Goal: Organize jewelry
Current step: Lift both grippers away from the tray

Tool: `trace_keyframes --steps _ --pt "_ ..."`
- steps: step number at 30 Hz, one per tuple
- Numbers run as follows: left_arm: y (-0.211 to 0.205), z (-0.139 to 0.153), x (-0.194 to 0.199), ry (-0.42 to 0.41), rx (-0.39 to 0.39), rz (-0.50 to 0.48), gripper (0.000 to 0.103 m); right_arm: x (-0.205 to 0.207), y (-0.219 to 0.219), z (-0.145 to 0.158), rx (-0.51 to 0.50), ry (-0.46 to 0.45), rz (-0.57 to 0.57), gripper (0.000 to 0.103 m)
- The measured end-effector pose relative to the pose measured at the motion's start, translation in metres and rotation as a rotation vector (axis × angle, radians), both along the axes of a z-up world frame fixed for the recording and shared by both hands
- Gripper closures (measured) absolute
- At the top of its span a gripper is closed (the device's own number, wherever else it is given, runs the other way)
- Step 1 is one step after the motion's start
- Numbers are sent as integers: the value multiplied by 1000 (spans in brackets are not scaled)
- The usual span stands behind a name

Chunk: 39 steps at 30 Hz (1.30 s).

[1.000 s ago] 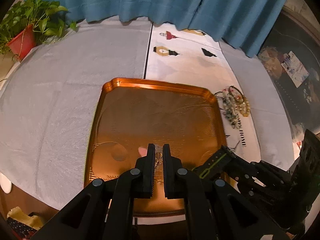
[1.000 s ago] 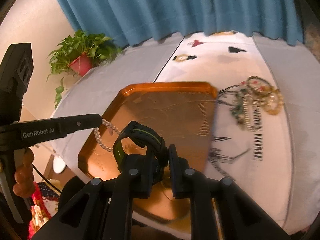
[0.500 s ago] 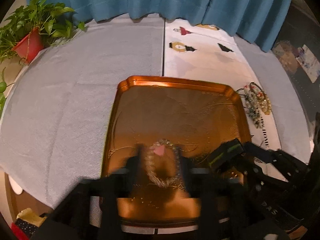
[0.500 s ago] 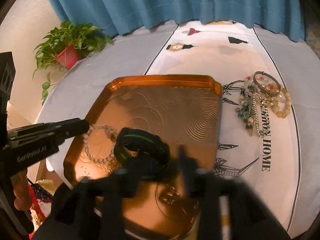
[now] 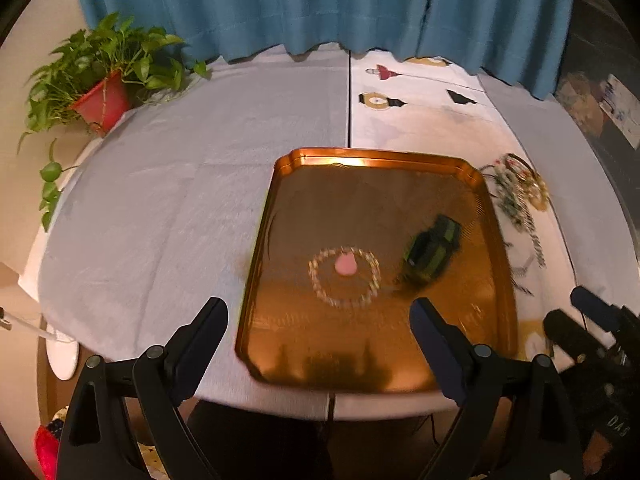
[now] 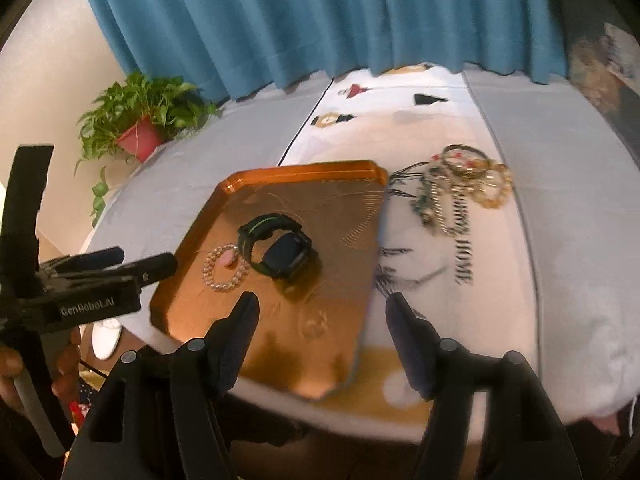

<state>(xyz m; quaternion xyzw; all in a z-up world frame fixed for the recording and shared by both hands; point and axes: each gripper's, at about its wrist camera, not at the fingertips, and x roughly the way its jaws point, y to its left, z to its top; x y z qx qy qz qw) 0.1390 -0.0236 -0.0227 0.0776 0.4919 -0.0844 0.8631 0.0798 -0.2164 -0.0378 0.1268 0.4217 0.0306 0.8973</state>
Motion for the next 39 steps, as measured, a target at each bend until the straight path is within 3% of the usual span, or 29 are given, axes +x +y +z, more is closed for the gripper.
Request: trace_keyframes --steps 13,22,28,32,39 --pt "16 46 -119 -94 -35 -43 10 -125 15 53 1 -124 -22 33" --pt "28 72 -167 -169 -74 -42 8 -174 32 72 -17 -178 -22 32" --pt "27 82 -174 -199 -112 -36 7 -193 25 83 -48 -202 -50 32" --pt "20 81 -166 -173 -135 -26 7 -195 8 83 -51 -189 -80 32" --pt "-3 70 -148 -153 -70 -33 7 -174 -29 58 -16 -160 -162 30"
